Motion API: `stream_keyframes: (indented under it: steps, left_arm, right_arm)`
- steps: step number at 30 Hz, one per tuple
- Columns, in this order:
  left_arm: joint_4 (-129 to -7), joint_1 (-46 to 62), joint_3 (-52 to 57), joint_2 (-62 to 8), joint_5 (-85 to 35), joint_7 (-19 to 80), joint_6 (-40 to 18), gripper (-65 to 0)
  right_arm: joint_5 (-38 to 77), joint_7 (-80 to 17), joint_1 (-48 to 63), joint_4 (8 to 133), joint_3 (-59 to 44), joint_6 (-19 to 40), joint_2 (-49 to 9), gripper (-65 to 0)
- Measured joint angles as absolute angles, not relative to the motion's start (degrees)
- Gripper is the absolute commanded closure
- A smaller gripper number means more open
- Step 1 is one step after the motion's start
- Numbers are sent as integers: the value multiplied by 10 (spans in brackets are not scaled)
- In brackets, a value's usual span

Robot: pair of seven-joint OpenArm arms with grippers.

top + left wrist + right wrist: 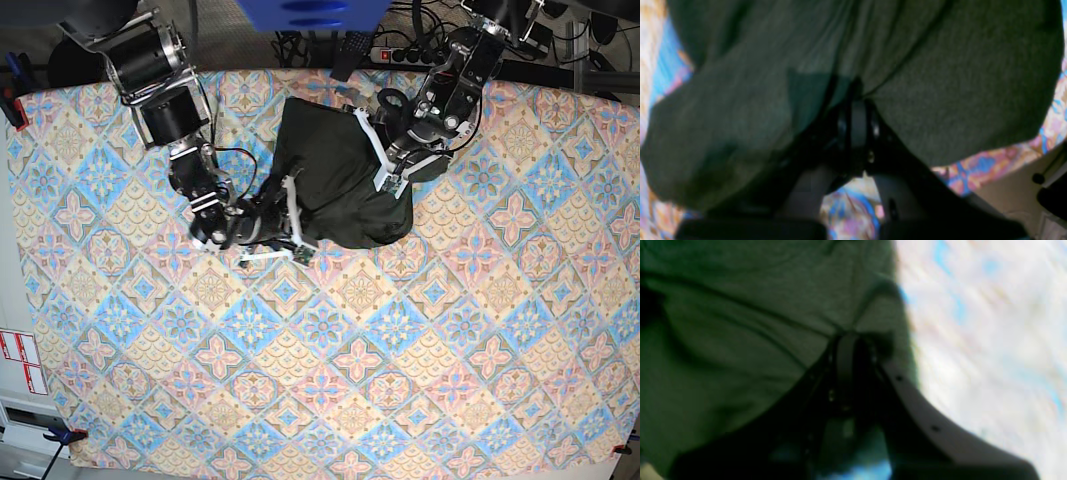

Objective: Fold the T-shirt properly
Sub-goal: 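Lift and fold the bundle with both grippers toward each other, then release the bundle and raise both grippers away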

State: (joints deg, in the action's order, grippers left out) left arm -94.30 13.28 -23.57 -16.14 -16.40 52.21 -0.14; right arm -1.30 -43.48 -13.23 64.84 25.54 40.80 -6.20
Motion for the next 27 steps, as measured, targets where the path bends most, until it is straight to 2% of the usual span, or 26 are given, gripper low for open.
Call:
stream_keyframes:
  steps: [5, 12, 18, 23, 27]
  left_arm:
    - [-917, 94, -237, -135, -119, 517, 0, 0]
    - [-909, 54, -238, -118, -85, 484, 9, 0]
    - [-933, 66, -234, -119, -83, 483, 10, 0]
    - [-948, 118, -227, -152, -78, 487, 14, 0]
    - [-945, 132, -233, -157, -79, 489, 10, 0]
  right_arm:
    - [-27, -448, -72, 735, 225, 399, -87, -38]
    - [-41, -519, -8, 838, 224, 399, -103, -38]
    - [-36, -518, 13, 924, 203, 401, -117, -38]
    - [-40, -517, 16, 924, 113, 400, -118, -38]
    - [-43, -516, 12, 867, 92, 398, -118, -38]
